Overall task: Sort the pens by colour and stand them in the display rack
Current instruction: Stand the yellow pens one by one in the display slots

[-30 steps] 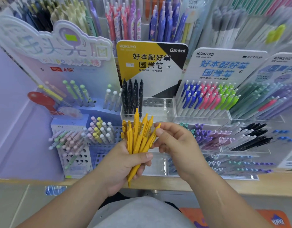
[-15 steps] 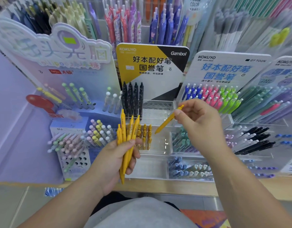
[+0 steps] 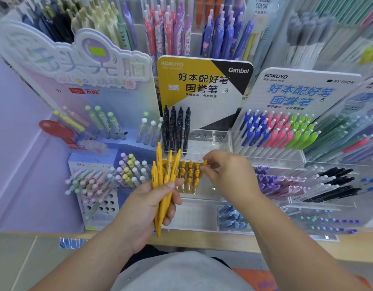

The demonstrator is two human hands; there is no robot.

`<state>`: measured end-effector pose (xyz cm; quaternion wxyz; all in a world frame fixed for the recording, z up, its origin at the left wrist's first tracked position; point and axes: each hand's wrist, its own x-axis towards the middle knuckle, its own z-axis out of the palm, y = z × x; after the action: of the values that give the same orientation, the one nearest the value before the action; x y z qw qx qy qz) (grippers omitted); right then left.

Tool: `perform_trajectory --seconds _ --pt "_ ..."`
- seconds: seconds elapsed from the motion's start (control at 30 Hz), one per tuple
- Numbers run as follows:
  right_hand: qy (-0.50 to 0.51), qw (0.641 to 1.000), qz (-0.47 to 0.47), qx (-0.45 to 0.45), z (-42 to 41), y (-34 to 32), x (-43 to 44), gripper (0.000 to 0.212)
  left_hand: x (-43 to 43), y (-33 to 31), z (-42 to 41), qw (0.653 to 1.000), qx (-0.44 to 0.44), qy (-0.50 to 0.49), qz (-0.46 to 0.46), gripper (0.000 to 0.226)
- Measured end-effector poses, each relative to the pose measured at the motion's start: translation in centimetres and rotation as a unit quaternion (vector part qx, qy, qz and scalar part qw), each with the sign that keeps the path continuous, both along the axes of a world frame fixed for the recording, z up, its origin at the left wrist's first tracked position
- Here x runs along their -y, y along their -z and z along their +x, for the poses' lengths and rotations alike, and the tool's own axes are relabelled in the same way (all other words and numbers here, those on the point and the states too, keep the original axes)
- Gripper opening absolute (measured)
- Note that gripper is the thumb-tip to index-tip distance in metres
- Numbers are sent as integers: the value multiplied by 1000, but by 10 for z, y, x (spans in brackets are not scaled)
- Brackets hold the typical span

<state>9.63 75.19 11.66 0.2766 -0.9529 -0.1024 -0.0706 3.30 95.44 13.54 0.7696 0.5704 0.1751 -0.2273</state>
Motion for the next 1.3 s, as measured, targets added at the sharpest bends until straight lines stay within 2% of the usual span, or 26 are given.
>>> perform_trajectory --seconds 0.13,0.27,0.33,0.4,0.47,0.53,0.57,0.63,0.9,1.03,1.13,1.2,1.3 --pt "-10 995 -96 12 2 4 -5 16 2 0 0 1000 9 8 1 23" --pt "-13 992 -121 -16 5 5 -5 19 2 -2 1 1000 14 8 1 23" --pt "-16 995 -96 -30 1 1 -4 23 3 -3 1 1000 13 7 1 23" --pt "-3 999 -19 -29 -5 -9 -2 24 4 -4 1 1000 16 11 1 23" --pt "37 989 129 -55 -14 -24 -2 15 5 -5 1 1000 20 19 4 22" --pt "67 940 303 -143 -22 -41 -5 8 8 -5 1 999 28 36 14 21" --pt "73 914 357 -178 -25 -48 -7 9 9 -5 1 998 33 45 19 20" --pt "75 891 396 -211 -30 -53 -9 12 13 -5 0 997 43 62 31 14" --pt "107 873 425 -214 -38 -47 -8 22 22 -4 -1 986 73 80 123 10" --pt "107 864 445 -210 -38 -47 -3 13 25 -6 -2 991 58 68 97 13" --pt "109 851 482 -174 -33 -55 12 12 22 -5 -1 995 38 45 77 16" --pt "112 867 468 -130 -28 -60 23 14 18 -3 0 995 34 27 86 16" --pt "104 927 356 -61 -21 -58 31 16 11 -1 0 996 30 13 81 16"
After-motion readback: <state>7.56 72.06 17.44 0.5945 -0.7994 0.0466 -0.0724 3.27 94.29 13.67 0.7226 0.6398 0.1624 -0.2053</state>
